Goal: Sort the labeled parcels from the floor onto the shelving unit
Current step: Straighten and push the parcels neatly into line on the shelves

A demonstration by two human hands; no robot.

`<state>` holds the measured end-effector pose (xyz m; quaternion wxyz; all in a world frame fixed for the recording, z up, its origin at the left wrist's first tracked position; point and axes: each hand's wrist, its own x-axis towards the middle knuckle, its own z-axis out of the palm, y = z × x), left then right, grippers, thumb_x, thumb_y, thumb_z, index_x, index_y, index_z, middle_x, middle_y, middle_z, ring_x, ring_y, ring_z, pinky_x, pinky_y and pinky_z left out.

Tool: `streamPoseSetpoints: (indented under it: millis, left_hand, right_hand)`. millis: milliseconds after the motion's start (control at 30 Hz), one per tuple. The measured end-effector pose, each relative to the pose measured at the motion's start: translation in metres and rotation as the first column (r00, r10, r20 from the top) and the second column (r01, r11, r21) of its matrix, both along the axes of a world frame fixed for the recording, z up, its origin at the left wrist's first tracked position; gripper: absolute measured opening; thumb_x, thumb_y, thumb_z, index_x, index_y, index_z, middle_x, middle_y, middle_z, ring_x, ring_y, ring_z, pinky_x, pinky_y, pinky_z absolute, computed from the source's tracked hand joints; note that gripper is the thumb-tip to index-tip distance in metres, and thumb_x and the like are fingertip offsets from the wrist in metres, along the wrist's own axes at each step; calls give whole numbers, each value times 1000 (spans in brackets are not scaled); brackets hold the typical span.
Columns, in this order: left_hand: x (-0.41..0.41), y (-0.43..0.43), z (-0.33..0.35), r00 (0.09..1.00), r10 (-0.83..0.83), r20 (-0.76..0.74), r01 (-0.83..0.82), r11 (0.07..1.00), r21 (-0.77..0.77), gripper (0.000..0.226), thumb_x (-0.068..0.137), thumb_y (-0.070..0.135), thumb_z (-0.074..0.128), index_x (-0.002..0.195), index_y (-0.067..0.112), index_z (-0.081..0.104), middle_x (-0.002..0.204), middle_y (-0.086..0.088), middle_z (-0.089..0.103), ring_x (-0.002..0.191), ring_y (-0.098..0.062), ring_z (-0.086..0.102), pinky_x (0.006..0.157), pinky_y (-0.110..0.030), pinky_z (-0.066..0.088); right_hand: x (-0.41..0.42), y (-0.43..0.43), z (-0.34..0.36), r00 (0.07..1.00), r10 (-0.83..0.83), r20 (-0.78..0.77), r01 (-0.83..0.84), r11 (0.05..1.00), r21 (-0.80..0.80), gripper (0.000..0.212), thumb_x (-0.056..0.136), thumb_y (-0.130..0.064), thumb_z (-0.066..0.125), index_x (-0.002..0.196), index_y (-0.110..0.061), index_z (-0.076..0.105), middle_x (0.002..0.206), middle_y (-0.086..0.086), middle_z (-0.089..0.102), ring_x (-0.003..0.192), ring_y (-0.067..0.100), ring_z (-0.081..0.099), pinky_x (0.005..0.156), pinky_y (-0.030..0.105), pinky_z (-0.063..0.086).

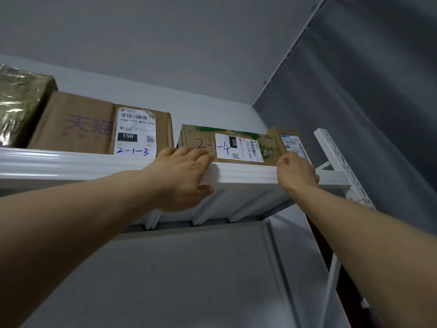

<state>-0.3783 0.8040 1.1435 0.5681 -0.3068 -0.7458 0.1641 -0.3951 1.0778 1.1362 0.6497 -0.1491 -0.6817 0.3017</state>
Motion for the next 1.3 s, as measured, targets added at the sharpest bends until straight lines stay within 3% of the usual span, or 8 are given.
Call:
streamPoseSetpoints:
  millis: [133,367,600,667,833,1000,1300]
  left_hand:
    - [-9,9,1,997,-59,-46,61,998,32,72,95,61,32,155,25,14,161,6,21,146,-17,19,117,-40,15]
    - [-19,57,-1,982,-127,-137,109,985,-132,72,97,61,23,157,24,7,165,4,12,151,-14,9,120,-37,5]
    - [-28,110,10,968,-176,-177,142,972,-190,71,99,58,26,157,22,9,165,1,12,151,-17,8,120,-39,6]
    - [-32,117,11,969,-166,-183,129,971,-200,71,98,58,28,157,22,10,165,1,13,151,-18,9,120,-40,7]
    - [-44,123,10,973,-139,-185,102,975,-197,72,98,57,31,157,21,12,164,0,16,150,-19,11,120,-42,9]
    - [-46,119,7,959,-152,-239,110,977,-183,71,97,55,34,156,19,18,162,-1,21,149,-20,16,119,-43,11]
    - [-36,109,8,944,-169,-284,118,975,-188,69,97,53,36,155,18,21,160,-2,27,148,-21,20,118,-45,15]
  right_hand:
    - [-4,23,6,994,-8,-108,0,997,-77,38,100,-35,43,136,-22,49,143,16,43,133,37,37,111,49,29]
    - [-11,81,20,991,126,-51,-130,987,-94,54,98,-48,41,148,-29,35,145,15,47,131,40,44,110,53,35]
    - [-9,116,26,971,236,-43,-239,965,-106,74,93,-69,32,155,-32,21,153,8,45,139,38,39,115,56,30]
    - [-9,124,28,967,250,-39,-253,960,-118,77,92,-71,31,155,-28,25,152,8,44,140,37,38,114,52,30]
    - [-15,129,36,962,262,73,-254,962,-104,73,99,-65,23,134,-13,58,134,16,60,120,36,55,105,45,41]
    - [-20,123,34,971,220,92,-216,975,-54,69,105,-58,21,121,-7,64,125,19,62,109,34,57,89,39,41]
    - [-20,108,34,958,268,100,-268,963,-8,63,106,-53,24,113,-8,67,113,16,66,104,32,61,95,45,47]
